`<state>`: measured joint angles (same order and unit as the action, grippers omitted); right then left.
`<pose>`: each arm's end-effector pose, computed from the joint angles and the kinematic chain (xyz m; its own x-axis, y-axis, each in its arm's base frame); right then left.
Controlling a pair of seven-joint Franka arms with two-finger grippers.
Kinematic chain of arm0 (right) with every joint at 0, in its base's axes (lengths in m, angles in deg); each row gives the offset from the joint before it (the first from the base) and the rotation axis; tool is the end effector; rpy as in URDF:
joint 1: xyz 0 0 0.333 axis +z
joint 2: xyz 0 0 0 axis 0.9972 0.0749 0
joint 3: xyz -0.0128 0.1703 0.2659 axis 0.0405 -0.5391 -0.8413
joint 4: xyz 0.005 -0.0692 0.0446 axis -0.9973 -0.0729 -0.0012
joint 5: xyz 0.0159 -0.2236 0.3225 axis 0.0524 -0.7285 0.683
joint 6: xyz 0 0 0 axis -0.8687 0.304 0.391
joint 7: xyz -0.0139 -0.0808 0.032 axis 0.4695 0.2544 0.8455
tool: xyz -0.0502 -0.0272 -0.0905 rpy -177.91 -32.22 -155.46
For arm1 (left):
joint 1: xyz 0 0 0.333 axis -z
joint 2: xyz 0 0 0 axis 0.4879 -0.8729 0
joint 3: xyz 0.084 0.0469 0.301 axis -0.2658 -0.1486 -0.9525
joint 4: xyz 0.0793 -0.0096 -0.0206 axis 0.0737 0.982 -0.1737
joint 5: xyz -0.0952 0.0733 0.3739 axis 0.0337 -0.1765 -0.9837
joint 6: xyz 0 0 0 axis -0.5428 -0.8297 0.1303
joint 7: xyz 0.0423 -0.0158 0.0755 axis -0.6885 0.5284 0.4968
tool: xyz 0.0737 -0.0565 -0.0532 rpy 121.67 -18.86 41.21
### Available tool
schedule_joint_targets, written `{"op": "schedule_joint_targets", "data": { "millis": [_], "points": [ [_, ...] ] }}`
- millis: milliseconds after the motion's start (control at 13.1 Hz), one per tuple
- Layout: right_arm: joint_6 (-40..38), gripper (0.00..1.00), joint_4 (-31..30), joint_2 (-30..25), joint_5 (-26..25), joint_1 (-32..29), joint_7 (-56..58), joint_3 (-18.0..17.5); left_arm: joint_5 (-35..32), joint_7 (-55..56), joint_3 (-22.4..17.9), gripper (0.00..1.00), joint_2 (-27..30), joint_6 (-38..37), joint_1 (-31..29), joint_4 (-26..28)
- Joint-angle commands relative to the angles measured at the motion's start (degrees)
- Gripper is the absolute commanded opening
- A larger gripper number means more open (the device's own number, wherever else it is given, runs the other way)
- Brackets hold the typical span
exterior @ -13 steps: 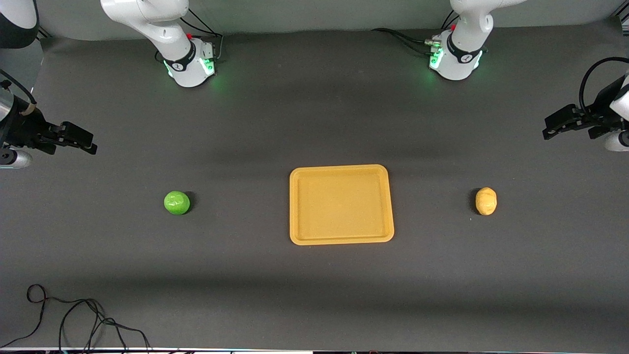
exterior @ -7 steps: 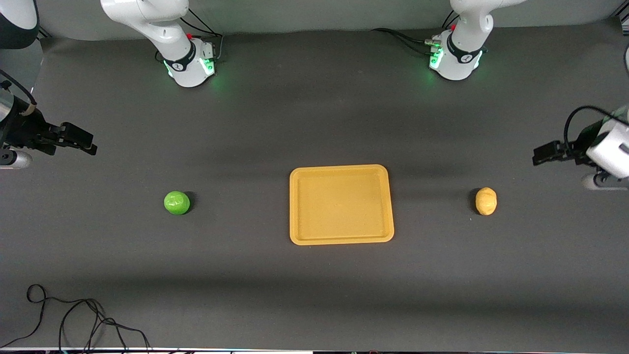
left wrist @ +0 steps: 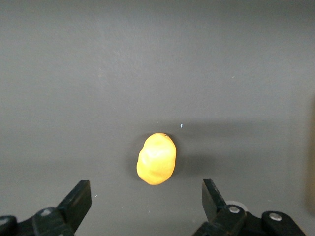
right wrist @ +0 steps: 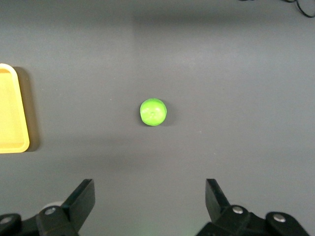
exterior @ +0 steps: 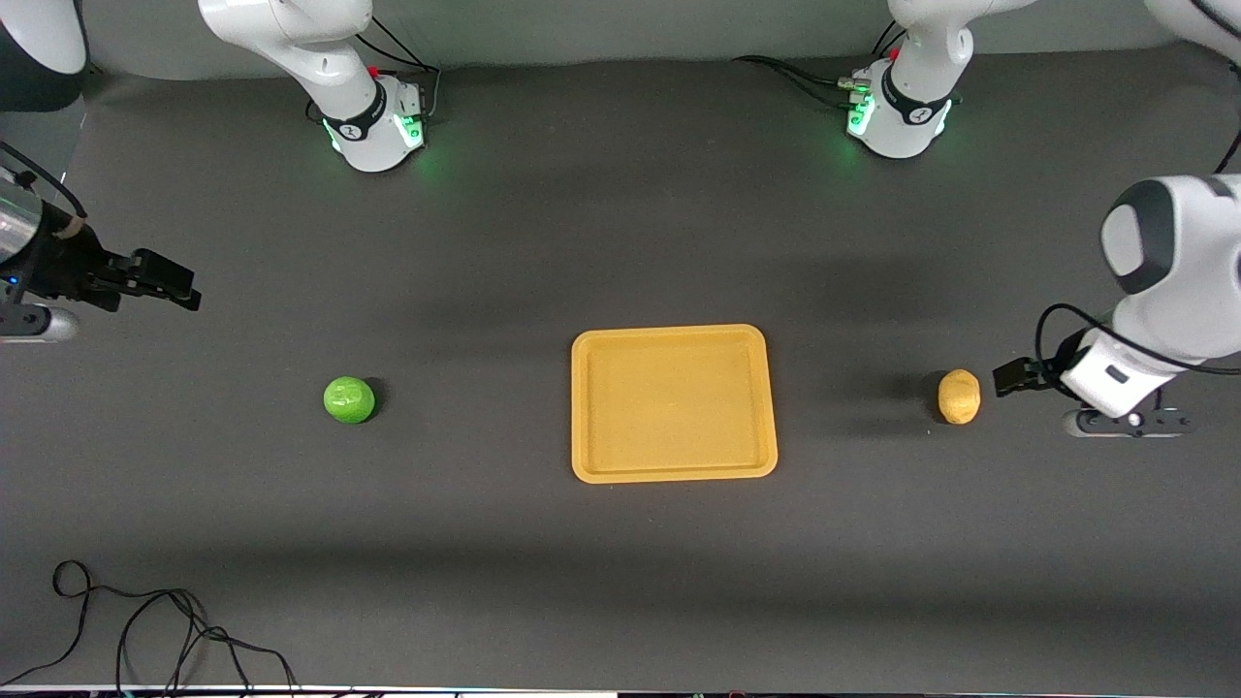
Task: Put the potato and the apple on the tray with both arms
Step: 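Lower the left gripper onto the yellow potato and close it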
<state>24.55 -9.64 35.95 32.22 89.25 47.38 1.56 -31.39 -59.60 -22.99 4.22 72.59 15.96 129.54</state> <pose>0.5702 0.0184 0.5986 0.9988 -0.0200 -0.0447 -0.0196 -0.9998 0.0081 0.6011 0.0215 0.3596 1.0000 0.0014 0.0001 0.0014 -1.0000 0.0089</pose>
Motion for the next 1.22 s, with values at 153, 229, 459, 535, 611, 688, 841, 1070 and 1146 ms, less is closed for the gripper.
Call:
{"op": "schedule_joint_targets", "data": {
  "millis": [153, 229, 459, 535, 611, 688, 841, 1070, 1146],
  "points": [
    [6.3, 0.99, -4.9, 0.2, -0.7, 1.4, 0.9, 0.2, -0.6, 0.2, 0.1, 1.0, -5.6, 13.6, -1.4, 8.1],
    [8.3, 0.99, -6.9, 0.2, -0.6, 1.4, 0.9, 0.2, -0.7, 0.2, 0.1, 1.0, -6.9, 15.9, -1.3, 8.8],
    [12.6, 0.99, -10.4, 0.4, -0.3, 1.4, 0.9, 0.2, -0.7, 0.2, 0.0, 1.0, -10.6, 19.7, -1.3, 9.2],
    [12.6, 0.99, -10.4, 0.6, -0.3, 1.4, 0.9, 0.2, -0.7, 0.2, 0.0, 1.0, -11.6, 20.6, -1.3, 9.2],
    [12.6, 0.99, -10.4, 0.6, -0.3, 1.4, 0.9, 0.2, -0.7, 0.2, 0.0, 1.0, -12.1, 20.8, -1.3, 9.2],
    [12.6, 0.99, -10.3, 0.6, -0.3, 1.4, 1.0, 0.2, -0.7, 0.3, 0.0, 1.0, -12.3, 20.8, -1.2, 9.1],
    [11.6, 0.99, -10.0, 0.1, -0.3, 1.3, 1.0, 0.2, -0.8, 0.3, 0.0, 0.81, -13.2, 20.9, -1.3, 9.0],
    [8.9, 0.99, -8.4, -0.8, -0.3, 1.1, 1.1, 0.8, -1.0, 0.7, 0.0, 0.0, -13.0, 20.2, -1.1, 8.6],
    [7.2, 0.99, -7.4, -0.8, -0.3, 0.9, 1.1, 0.8, -1.1, 1.5, 0.1, 0.0, -12.7, 19.9, -0.8, 8.6]
  ]
}}
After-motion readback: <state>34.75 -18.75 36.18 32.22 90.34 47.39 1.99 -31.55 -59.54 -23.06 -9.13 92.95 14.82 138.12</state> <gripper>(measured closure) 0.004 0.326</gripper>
